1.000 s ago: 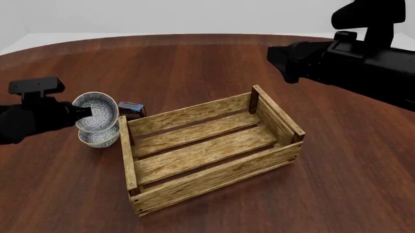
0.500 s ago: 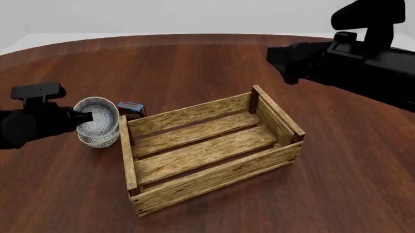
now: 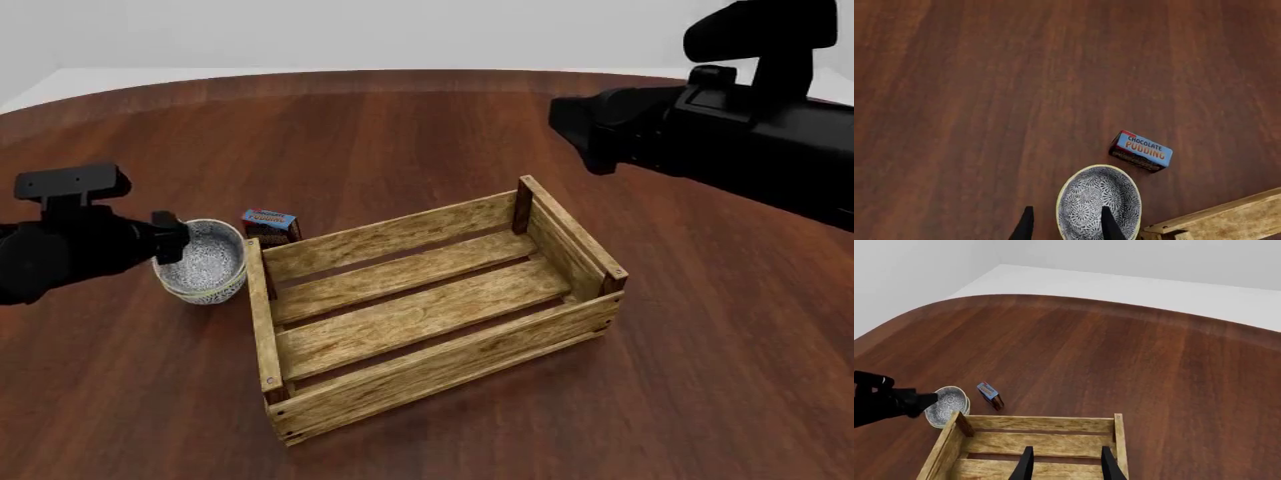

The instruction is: Stack the right bowl on the left bowl and place them in the tray.

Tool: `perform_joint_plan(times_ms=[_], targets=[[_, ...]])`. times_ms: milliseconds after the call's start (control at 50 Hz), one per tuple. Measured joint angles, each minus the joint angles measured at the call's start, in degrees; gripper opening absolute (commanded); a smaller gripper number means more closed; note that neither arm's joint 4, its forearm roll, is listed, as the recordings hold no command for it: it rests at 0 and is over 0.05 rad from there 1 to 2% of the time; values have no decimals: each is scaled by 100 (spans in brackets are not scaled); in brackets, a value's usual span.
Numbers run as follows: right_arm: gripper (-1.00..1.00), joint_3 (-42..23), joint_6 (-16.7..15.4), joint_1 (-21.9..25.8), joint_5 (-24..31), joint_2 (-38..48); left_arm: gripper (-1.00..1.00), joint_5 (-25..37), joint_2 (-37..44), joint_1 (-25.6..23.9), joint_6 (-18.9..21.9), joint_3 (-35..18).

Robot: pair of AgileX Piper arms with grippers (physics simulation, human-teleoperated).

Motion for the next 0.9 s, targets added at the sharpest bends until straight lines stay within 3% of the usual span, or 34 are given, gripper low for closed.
perform_joint_plan(times_ms=[240, 900], targets=[[100, -4, -6, -2, 1, 6, 100, 239, -283, -2, 116, -115], [100, -26, -104, -92, -111, 248, 100, 1010, -1074, -145, 1252, -110]])
